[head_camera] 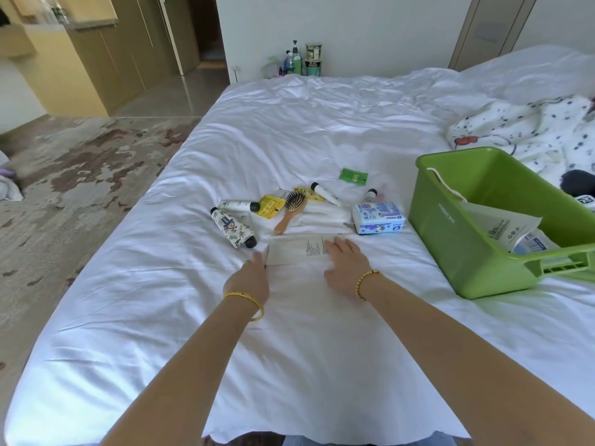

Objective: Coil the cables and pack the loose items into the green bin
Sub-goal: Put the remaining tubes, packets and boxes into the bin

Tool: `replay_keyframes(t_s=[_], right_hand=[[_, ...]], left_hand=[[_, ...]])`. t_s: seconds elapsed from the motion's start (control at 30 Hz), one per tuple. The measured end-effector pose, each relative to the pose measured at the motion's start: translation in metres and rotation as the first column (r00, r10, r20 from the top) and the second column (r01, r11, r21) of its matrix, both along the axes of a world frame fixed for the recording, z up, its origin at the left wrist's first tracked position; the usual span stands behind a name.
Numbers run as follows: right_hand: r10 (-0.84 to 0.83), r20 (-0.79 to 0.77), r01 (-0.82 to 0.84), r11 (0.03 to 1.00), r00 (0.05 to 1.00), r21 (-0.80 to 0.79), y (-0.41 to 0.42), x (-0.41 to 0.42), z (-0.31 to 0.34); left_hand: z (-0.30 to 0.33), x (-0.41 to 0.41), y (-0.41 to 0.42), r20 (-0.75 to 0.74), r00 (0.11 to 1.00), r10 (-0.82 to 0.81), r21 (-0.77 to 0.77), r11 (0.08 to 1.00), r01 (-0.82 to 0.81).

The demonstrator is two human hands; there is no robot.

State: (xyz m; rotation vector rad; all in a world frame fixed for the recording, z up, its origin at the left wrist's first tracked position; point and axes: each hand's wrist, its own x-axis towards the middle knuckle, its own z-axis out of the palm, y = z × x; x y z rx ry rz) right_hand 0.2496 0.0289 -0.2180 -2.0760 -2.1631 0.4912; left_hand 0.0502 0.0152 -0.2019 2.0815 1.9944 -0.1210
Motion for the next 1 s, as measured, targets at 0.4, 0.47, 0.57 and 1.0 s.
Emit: replay_keyframes(t_s=[0.4, 0.47, 0.57, 1.0], right_hand=[[-0.082, -0.043, 0.090, 0.967, 0.996, 0.238, -0.005, 0.017, 0.034], [-0.164, -0.163, 0.209, 0.923, 0.973, 0.323, -0.015, 0.031, 0.050], [-0.226, -0.310, 0.349, 0.832, 0.923, 0.432, -0.033, 0.063, 0.082], [-0.544, -0.046, 0.544, 0.824, 0.838, 0.156, -0.101, 0.220, 0.138]], left_hand=[[0.026, 0.028, -0.006, 0.776, 0.516, 0.362, -0.261, 0.930, -0.259], [0.042, 0.052, -0.007, 0.828, 0.455, 0.328, -0.229, 0.938, -0.260], [0.069, 0.097, -0.012, 0.888, 0.375, 0.265, -0.200, 0.958, -0.203], [0.132, 0.292, -0.038, 0.825, 0.529, -0.199, 0.124, 0.977, 0.175]])
